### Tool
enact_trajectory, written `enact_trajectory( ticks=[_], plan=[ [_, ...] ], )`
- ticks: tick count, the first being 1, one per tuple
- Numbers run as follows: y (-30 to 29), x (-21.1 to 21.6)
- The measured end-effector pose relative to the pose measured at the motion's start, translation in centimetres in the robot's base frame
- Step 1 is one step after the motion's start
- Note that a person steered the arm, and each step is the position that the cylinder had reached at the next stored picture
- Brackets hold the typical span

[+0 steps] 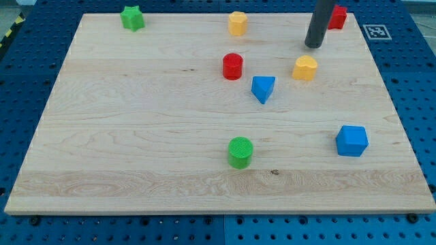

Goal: Move the arm close to the top of the yellow heart

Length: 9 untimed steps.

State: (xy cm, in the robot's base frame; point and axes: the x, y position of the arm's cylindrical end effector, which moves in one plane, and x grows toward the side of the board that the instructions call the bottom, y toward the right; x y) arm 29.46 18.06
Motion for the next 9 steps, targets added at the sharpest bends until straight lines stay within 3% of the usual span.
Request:
enact_trajectory(
  ticks=[9],
  plan=[
    [-2.56, 2.12]
  ],
)
